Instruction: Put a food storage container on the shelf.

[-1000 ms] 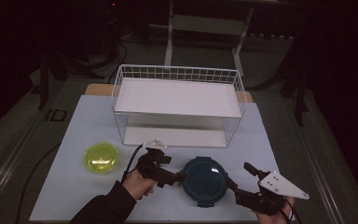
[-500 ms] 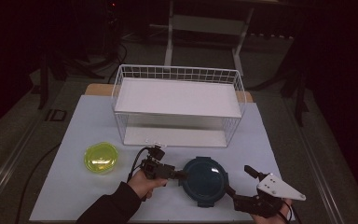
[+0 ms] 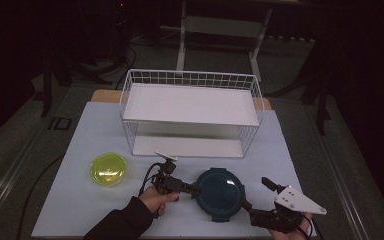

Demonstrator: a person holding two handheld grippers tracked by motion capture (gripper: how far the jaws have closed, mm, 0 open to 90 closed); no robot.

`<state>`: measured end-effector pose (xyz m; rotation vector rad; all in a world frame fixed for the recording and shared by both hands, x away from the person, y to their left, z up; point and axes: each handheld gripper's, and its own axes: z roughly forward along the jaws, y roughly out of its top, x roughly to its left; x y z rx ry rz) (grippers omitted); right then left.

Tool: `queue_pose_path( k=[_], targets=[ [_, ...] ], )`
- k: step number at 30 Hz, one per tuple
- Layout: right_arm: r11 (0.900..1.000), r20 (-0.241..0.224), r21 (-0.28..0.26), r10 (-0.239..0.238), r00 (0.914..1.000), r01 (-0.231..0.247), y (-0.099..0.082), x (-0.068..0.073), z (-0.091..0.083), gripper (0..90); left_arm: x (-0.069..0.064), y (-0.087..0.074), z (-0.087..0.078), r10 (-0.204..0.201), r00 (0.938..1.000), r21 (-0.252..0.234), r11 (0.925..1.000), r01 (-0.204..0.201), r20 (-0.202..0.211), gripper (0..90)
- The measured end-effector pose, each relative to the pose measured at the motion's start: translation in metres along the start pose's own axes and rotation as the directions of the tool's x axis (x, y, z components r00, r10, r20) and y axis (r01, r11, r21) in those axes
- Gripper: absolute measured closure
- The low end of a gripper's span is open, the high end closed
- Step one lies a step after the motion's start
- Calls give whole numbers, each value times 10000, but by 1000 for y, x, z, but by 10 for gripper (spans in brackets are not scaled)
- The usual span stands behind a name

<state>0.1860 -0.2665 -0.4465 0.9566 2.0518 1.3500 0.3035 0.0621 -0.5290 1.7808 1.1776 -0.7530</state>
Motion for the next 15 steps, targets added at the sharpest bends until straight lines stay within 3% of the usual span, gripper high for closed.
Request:
queue_pose_path(
  k=[5,11,15],
  targets=[
    [10000,13,52,72,10000,-72,0,-2,-1,107,3,0,2,-243,9994,59,9997,241,264,507],
    [9992,-68,289,275,9996,-273,-3,-8,-2,132,0,1,1,148,9999,83,9999,-148,77,514],
    [9906,-327,992,980,9947,-943,-9,-17,0,193,-5,-1,1,497,9988,22,9988,-496,-54,515]
  ],
)
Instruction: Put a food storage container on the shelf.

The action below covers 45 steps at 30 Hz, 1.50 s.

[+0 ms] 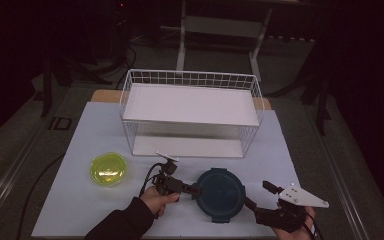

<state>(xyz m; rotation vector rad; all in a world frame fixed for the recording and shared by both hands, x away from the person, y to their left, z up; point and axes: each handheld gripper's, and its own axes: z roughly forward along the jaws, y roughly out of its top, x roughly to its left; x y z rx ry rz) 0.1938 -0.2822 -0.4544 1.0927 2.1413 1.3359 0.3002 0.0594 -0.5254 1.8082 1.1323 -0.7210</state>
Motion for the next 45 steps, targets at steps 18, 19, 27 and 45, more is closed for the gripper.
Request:
queue_pose_path(
  k=[18,19,27,45],
  targets=[
    [9646,-1462,1894,2127,9661,-1837,-19,-25,22,341,-14,-13,-6,1553,9879,-68,9878,-1553,-16,541],
    [9622,-1556,1962,2209,9628,-1890,-19,-26,23,341,-14,-13,-6,1553,9879,-68,9878,-1553,-16,541],
    [9421,-2148,2673,2629,9406,-2022,-21,-28,28,455,-13,-16,-8,2337,9720,59,9722,-2339,232,547],
    [8593,-3670,3759,4818,7958,-3468,-30,-50,41,542,-14,-20,-9,2690,9627,-16,9631,-2691,279,549]
  ],
)
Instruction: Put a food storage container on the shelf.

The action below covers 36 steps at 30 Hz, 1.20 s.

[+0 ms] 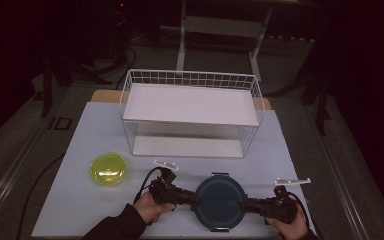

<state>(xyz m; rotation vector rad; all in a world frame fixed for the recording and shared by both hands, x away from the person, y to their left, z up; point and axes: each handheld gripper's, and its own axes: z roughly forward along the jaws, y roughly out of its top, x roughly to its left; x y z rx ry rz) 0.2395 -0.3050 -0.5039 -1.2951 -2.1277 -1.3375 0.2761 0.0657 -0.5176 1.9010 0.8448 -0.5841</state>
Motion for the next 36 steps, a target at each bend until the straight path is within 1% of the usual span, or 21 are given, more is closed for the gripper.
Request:
queue_pose_path(
  k=[3,7,8,9,11,12,14,15,19,20,21,22,23,25,28,29,31,34,35,36],
  targets=[
    [9997,-18,-158,161,9999,-162,-1,-1,1,544,-1,-2,0,-159,9998,-119,9998,159,-76,549],
    [9992,115,-248,320,9994,-317,0,2,2,551,-3,-5,-1,-144,9998,-223,9997,141,-113,550],
    [9987,69,-305,418,9991,-416,0,2,2,555,-3,-5,-1,-253,9996,-257,9994,250,-93,551],
    [9987,61,-290,427,9991,-425,0,1,2,558,-2,-5,-1,-458,9990,-307,9985,457,-13,558],
    [9989,31,-244,409,9992,-408,0,2,1,562,-3,-6,-2,-532,9986,-364,9979,531,-23,565],
    [9995,182,-196,267,9995,-263,0,7,1,566,-3,-6,-3,-439,9990,-369,9984,438,-40,569],
    [9992,241,-308,249,9994,-241,0,8,1,567,-4,-5,-4,-464,9989,-386,9982,459,-119,571],
    [9988,201,-360,327,9993,-320,0,8,1,567,-4,-4,-4,-439,9989,-347,9985,433,-175,571],
    [9988,158,-392,310,9994,-304,0,10,3,568,-7,-1,-9,-462,9987,-513,9977,450,-222,573],
    [9985,146,-455,327,9994,-320,1,11,2,568,-9,0,-11,-356,9991,-516,9981,343,-249,574],
    [9985,146,-455,327,9994,-320,1,11,2,568,-9,0,-11,-356,9991,-516,9981,343,-249,574],
    [9986,149,-479,239,9996,-232,2,13,2,568,-9,0,-11,-356,9991,-516,9981,343,-249,574],
    [9981,156,-610,125,9998,-116,6,16,0,567,-14,5,-17,-250,9992,-616,9978,231,-302,575],
    [9975,165,-705,10,9999,2,11,19,-1,568,-17,9,-21,-188,9992,-699,9974,162,-360,575],
    [9973,163,-730,-24,9999,35,13,20,-2,568,-18,10,-23,-151,9992,-721,9973,124,-368,575],
    [9965,127,-832,-100,9999,111,18,24,-2,568,-22,15,-29,-17,9988,-754,9971,-19,-483,575],
    [9959,64,-897,-110,9999,115,22,27,-2,568,-25,19,-34,32,9984,-837,9965,-79,-559,575],
    [9955,36,-942,-143,9999,146,26,29,-2,568,-27,20,-36,64,9982,-838,9964,-113,-589,575],
    [9947,0,-1009,-176,9998,175,31,33,-2,568,-31,26,-43,187,9971,-933,9953,-255,-733,575],
    [9945,12,-1026,-222,9998,222,33,35,-2,567,-32,27,-46,193,9970,-960,9950,-265,-750,576]
  ],
)
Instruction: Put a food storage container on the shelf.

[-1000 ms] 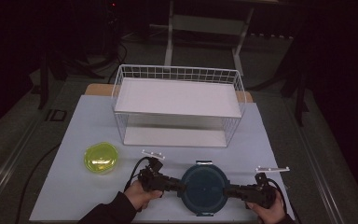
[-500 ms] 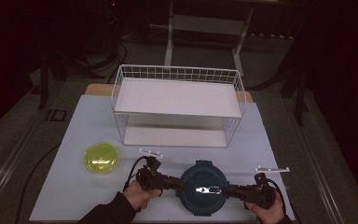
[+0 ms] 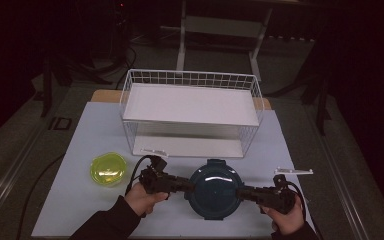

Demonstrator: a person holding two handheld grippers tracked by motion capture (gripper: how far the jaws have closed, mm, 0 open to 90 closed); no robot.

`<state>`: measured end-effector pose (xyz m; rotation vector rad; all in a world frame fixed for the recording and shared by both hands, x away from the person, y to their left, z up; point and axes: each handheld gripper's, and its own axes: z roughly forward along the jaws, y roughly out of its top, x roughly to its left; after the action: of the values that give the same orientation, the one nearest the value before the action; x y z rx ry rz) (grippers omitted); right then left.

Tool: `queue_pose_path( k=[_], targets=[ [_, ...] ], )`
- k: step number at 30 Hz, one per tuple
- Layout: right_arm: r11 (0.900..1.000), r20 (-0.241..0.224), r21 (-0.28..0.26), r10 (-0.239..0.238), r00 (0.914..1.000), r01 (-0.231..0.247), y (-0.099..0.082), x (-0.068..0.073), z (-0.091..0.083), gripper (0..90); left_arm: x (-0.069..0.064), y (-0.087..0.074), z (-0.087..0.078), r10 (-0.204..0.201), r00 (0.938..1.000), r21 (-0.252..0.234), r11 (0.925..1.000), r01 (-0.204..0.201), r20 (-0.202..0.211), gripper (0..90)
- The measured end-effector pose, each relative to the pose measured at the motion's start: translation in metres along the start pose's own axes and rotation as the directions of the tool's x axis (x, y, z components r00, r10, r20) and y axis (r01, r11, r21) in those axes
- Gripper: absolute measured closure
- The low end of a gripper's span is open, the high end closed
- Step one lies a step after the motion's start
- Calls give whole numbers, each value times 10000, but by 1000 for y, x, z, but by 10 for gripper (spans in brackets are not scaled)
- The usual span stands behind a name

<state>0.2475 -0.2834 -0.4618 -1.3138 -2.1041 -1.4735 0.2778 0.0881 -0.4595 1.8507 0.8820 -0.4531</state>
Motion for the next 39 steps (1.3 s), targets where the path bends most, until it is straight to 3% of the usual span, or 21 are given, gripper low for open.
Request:
queue_pose_path(
  k=[7,16,24,29,39],
  targets=[
    [9998,-36,-58,-215,9998,215,15,9,2,568,-3,9,-13,88,9999,-219,9997,-89,-57,576],
    [9979,21,-250,-605,9982,605,49,21,6,566,-7,28,-32,217,9993,-580,9980,-236,-318,575],
    [9940,-15,-578,-928,9957,925,85,34,4,566,-17,53,-52,396,9973,-996,9940,-456,-611,575],
    [9899,-78,-822,-1166,9932,1155,112,45,1,565,-27,77,-69,670,9938,-1350,9877,-788,-892,575],
    [9860,-90,-1081,-1287,9916,1270,159,54,0,565,-30,114,-87,728,9913,-1502,9846,-890,-1100,575]
  ],
)
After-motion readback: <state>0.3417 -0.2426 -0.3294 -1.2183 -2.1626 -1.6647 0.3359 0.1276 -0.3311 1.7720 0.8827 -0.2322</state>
